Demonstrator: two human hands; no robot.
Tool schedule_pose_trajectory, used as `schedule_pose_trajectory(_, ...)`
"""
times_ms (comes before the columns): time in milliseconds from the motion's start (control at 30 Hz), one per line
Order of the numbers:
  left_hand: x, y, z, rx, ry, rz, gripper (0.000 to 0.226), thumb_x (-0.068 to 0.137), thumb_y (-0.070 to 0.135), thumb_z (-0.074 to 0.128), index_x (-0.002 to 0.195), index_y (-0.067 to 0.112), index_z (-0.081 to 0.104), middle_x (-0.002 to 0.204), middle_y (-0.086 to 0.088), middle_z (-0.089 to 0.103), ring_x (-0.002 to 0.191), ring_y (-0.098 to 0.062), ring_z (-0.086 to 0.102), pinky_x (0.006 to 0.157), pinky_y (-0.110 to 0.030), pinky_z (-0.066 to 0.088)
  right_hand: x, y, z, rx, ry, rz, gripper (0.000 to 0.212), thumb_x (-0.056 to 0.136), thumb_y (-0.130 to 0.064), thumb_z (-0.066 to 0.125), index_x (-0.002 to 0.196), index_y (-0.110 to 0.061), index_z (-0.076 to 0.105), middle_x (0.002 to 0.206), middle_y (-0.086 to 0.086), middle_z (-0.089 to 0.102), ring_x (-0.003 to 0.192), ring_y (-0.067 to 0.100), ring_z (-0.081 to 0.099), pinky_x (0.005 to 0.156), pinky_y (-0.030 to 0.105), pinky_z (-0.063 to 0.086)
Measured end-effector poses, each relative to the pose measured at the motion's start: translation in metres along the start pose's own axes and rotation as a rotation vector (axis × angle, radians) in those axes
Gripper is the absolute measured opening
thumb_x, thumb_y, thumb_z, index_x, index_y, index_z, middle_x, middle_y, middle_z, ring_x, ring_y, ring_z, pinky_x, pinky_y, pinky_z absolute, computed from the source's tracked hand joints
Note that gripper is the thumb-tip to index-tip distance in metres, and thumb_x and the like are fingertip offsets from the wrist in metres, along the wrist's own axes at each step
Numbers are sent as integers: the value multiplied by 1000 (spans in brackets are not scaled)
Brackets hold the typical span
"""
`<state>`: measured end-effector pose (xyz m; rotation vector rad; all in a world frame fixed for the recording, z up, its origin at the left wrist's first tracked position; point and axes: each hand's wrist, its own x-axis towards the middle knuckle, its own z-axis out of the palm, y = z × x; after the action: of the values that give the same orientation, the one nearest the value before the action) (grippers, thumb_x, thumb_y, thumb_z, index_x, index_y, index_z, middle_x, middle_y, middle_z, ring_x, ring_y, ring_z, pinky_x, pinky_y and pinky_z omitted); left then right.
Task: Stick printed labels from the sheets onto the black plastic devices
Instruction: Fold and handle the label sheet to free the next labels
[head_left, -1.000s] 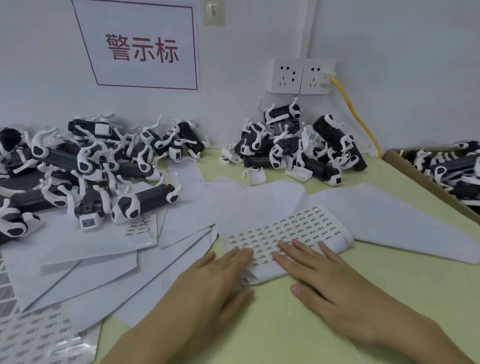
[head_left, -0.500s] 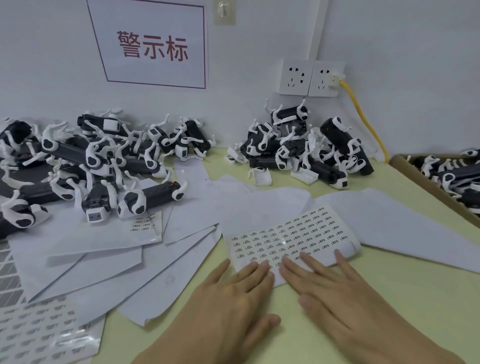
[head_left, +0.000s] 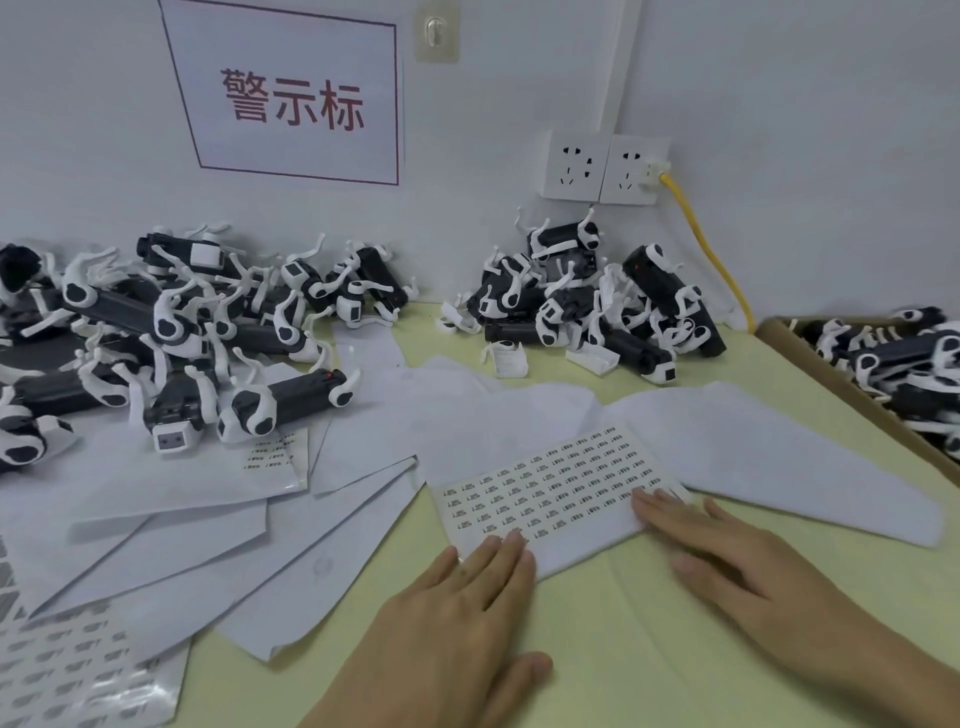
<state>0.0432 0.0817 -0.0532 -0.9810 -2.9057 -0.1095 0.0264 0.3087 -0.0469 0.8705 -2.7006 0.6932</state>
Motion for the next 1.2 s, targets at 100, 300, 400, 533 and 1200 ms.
schedule_pose_trajectory(100,4,0,1,-9,17,-14,65,81,62,30,103,30,82,115,11,75,102,0,71,79,-19,59,-31,44,-46,189,122,415,43,95,-32,53,137,-42,58,140,-39,49,137,-14,38,112,4,22)
schedule_pose_trajectory(300,7,5,2,4,-35,-40,66,78,61,29,97,30,84,108,10,77,96,-1,73,77,-19,59,-27,69,-29,-313,-227,364,50,100,-57,11,149,-54,5,148,-50,-3,136,-29,-16,117,15,-17)
schedule_pose_trajectory(400,7,-6,-15,-66,-17,21,54,92,57,35,115,34,77,124,15,72,112,0,67,91,-22,55,-23,65,-27,-296,-221,420,49,105,-51,25,153,-52,12,153,-45,1,141,-24,-11,120,22,-17)
schedule_pose_trajectory(533,34,-51,-36,-208,56,-110,47,103,49,49,148,36,46,150,21,47,136,-6,44,110,-30,34,-9,69,-30,-261,-90,452,44,105,-46,36,149,-42,41,157,-33,27,148,-12,15,123,25,-9)
schedule_pose_trajectory(1200,79,-80,-15,-959,289,-351,15,86,11,77,76,22,73,71,4,70,60,-4,59,62,-19,49,93,19,24,154,227,31,37,84,-13,77,119,-25,70,120,-13,60,119,3,55,106,37,41)
